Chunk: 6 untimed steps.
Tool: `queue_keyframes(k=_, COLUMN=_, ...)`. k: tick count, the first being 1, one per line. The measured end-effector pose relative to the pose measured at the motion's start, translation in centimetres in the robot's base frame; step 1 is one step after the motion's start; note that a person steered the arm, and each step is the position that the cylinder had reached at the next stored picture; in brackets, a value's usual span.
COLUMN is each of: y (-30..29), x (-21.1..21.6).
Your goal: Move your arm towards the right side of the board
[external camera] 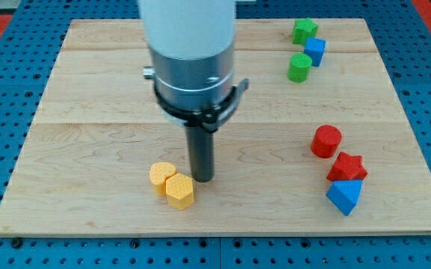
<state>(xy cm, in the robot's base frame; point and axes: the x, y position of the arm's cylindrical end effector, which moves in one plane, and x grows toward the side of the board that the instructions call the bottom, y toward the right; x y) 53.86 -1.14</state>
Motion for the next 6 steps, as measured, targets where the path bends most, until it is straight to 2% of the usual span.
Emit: queue_keyframes(k=6, y=3.0, x=0.0)
